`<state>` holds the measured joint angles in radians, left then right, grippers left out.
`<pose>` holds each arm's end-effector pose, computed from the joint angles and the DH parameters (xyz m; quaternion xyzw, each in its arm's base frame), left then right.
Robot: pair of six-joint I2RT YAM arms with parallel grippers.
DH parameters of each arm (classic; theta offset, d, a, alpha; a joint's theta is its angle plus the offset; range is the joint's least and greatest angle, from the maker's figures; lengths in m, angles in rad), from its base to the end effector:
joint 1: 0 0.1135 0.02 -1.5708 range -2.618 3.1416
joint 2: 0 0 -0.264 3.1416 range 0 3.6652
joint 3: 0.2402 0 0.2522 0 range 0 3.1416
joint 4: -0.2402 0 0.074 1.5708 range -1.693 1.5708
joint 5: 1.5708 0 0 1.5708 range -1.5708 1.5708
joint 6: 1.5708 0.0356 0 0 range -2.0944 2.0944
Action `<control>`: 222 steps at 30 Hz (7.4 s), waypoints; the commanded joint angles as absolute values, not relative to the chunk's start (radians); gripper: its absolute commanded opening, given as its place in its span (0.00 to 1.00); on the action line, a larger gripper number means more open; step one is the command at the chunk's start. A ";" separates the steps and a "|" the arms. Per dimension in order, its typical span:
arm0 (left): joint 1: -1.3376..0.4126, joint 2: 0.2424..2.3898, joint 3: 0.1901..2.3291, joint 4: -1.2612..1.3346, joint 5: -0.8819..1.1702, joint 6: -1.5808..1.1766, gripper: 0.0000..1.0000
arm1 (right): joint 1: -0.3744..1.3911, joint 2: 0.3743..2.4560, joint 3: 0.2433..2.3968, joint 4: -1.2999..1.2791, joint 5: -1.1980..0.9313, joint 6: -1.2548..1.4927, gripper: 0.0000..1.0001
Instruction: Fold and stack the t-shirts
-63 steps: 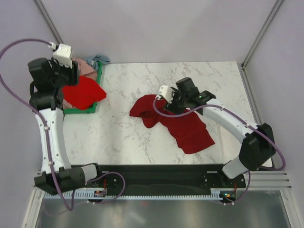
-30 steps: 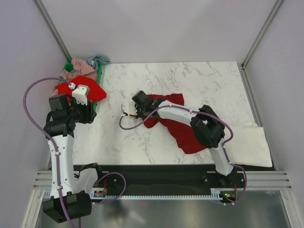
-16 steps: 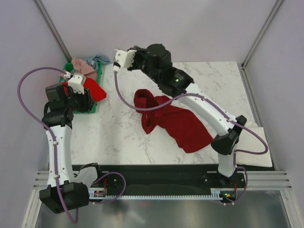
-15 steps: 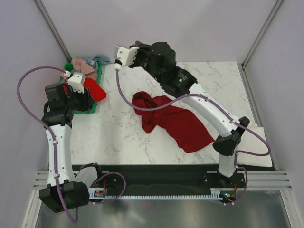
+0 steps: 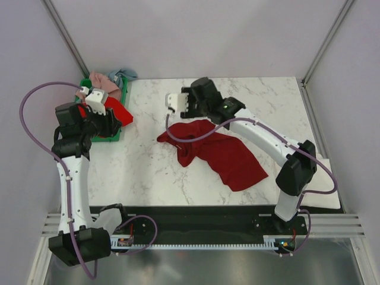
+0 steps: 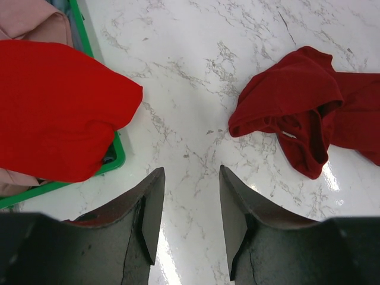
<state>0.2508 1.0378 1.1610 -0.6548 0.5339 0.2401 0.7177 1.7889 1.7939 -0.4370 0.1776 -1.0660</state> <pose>0.2097 0.0350 0.3775 0.1265 0.8380 -0.1057 0.5202 0.3211 0.2720 0.3868 -0.6228 0.5640 -0.1666 0.5159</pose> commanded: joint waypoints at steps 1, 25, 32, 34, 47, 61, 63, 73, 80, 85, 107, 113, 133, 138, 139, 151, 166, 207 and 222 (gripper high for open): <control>0.249 0.982 1.132 -0.652 0.540 0.221 0.50 | 0.813 1.770 1.764 -0.667 0.003 -0.906 0.67; 0.249 0.847 1.051 -0.792 0.457 0.249 0.50 | 0.957 2.175 1.913 -1.012 -0.275 -0.999 0.59; 0.249 0.842 1.069 -0.802 0.453 0.253 0.50 | 0.957 2.175 1.846 -0.970 -0.223 -1.005 0.57; 0.249 0.847 1.069 -0.802 0.456 0.255 0.51 | 0.957 2.166 1.827 -0.953 -0.212 -1.003 0.56; 0.247 0.862 1.075 -0.784 0.483 0.245 0.51 | 0.957 2.094 1.813 -0.779 -0.083 -0.963 0.00; 0.247 0.885 1.135 -0.733 0.500 0.245 0.50 | 0.933 1.944 2.248 -0.442 0.141 -1.153 0.00; 0.249 0.897 1.153 -0.716 0.512 0.238 0.54 | 0.917 1.951 2.293 -0.364 0.187 -1.216 0.00; 0.191 0.965 1.212 -0.722 0.753 0.255 0.53 | 0.697 1.944 2.343 -0.250 0.278 -1.365 0.00; -0.090 1.044 1.045 -0.686 0.859 0.264 0.60 | 0.580 1.896 2.031 -0.256 0.322 -1.293 0.00; -0.280 1.167 1.012 -0.641 0.755 0.296 0.62 | 0.531 1.959 1.999 -0.285 0.383 -1.238 0.00; -0.887 2.083 1.730 -0.678 0.239 0.265 0.61 | 0.256 1.950 1.835 -0.327 0.368 -1.071 0.00; -0.953 2.172 1.802 -0.690 0.175 0.288 0.64 | 0.219 1.921 1.775 -0.327 0.325 -1.045 0.00; -0.988 2.215 1.761 -0.660 0.003 0.313 0.15 | 0.184 1.827 1.632 -0.327 0.250 -0.983 0.00; -0.980 2.082 1.746 -0.664 -0.026 0.330 0.02 | 0.175 1.815 1.637 -0.334 0.275 -0.980 0.00; -0.976 2.047 1.729 -0.664 -0.044 0.342 0.02 | 0.176 1.801 1.640 -0.344 0.275 -0.976 0.00; -0.609 1.508 1.640 -0.813 0.095 0.357 0.02 | 0.196 1.591 1.720 -0.679 0.057 -0.660 0.00; -0.512 1.085 1.640 -0.841 0.032 0.518 0.02 | 0.239 1.146 1.618 -0.853 -0.146 -0.483 0.00; -0.232 1.766 1.494 -0.547 0.199 0.350 0.51 | 0.199 1.947 1.675 -0.508 -0.136 -0.434 0.00; -0.235 1.884 1.437 -0.612 0.034 0.354 0.52 | 0.199 1.871 1.569 -0.500 -0.163 -0.426 0.00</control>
<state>-0.2371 1.8633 1.4097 -0.6003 0.0647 0.3931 0.2001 1.9263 1.5784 -0.5262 -0.1368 -0.4374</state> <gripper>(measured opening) 0.524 0.020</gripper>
